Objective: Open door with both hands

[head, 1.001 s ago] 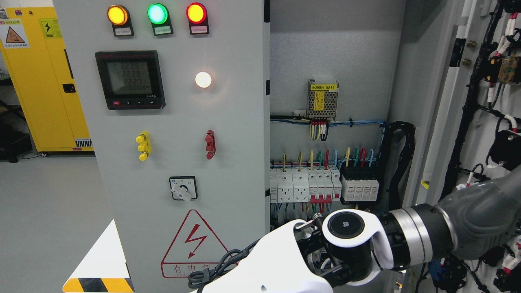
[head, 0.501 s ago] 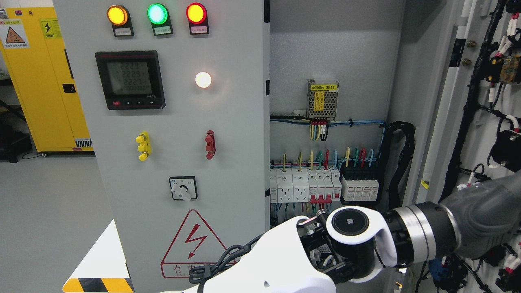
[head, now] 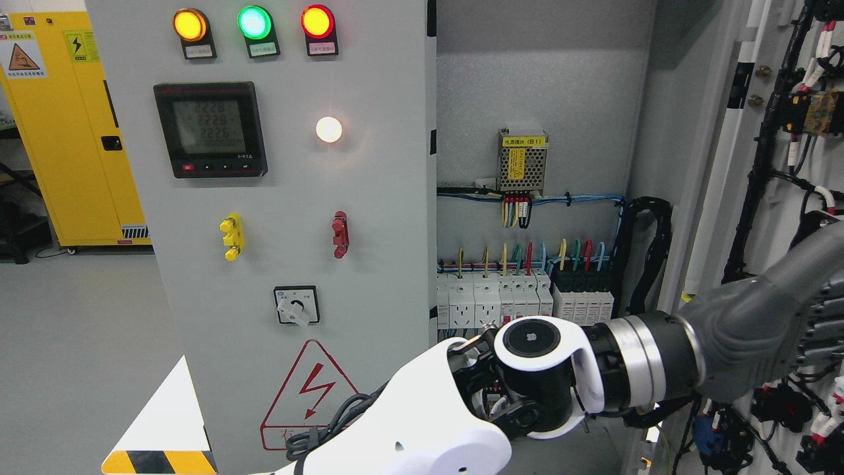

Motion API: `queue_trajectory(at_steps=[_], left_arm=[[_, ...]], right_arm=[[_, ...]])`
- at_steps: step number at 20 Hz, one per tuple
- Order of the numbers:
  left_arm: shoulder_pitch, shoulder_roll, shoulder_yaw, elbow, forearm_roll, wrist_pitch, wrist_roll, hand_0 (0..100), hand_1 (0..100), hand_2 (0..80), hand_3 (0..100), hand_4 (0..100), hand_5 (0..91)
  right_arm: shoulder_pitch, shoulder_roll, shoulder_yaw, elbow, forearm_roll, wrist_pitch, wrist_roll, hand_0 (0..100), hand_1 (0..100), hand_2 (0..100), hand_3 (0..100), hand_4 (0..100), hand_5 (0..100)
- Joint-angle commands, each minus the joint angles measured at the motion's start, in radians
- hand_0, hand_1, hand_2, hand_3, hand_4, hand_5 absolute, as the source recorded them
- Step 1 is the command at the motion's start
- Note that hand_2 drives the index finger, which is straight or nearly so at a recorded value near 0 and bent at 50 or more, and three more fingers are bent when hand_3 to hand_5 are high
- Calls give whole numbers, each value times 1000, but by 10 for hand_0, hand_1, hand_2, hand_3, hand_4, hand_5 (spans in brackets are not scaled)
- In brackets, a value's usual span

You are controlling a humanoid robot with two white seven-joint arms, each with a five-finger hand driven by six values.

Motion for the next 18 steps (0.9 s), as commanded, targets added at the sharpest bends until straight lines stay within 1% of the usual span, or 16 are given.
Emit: queue_trajectory(at_steps=[1,3,4,6,7,8,11,12,15,16,17,18], left_arm=[[175,244,60,-219,14,-3,-2,0,0,0,0,0,0],[293,288,61,-252,-12,-9,2,0,0,0,0,0,0],[346,306,60,-255,-50,-13,2,0,0,0,0,0,0],[452,325,60,-252,-189,-17,2,0,0,0,0,0,0],[504,325,60,-253,-245,-25,2,0,0,0,0,0,0],[547,328,57,-252,-282,-28,2,0,0,0,0,0,0],[679,346,49,-244,-332,-40,2,0,0,0,0,0,0],[725,354,48,-243,-372,-46,4,0,0,0,0,0,0],[878,359,61,-189,-580,-63,4,0,0,0,0,0,0],[915,359,63,-159,-631,-80,4,0,0,0,0,0,0],[949,360,63,-116,-667,-117,4,0,0,0,0,0,0],[978,360,65,-68,-681,-155,5,0,0,0,0,0,0]], right_arm=[[5,4,1,1,1,-1,0,245,0,0,0,0,0],[7,6,1,1,1,-1,0,245,0,0,0,0,0],[7,4,1,1,1,-1,0,245,0,0,0,0,0],[7,4,1,0,1,-1,0,245,0,0,0,0,0],[7,4,1,1,1,-1,0,245,0,0,0,0,0],[8,4,1,0,1,-1,0,245,0,0,0,0,0],[8,4,1,1,1,-1,0,245,0,0,0,0,0],[8,3,1,1,1,-1,0,245,0,0,0,0,0],[8,4,1,0,0,-1,0,246,0,0,0,0,0],[8,4,1,0,0,-1,0,246,0,0,0,0,0],[7,3,1,0,0,-1,0,246,0,0,0,0,0],[7,3,1,0,0,-1,0,245,0,0,0,0,0]])
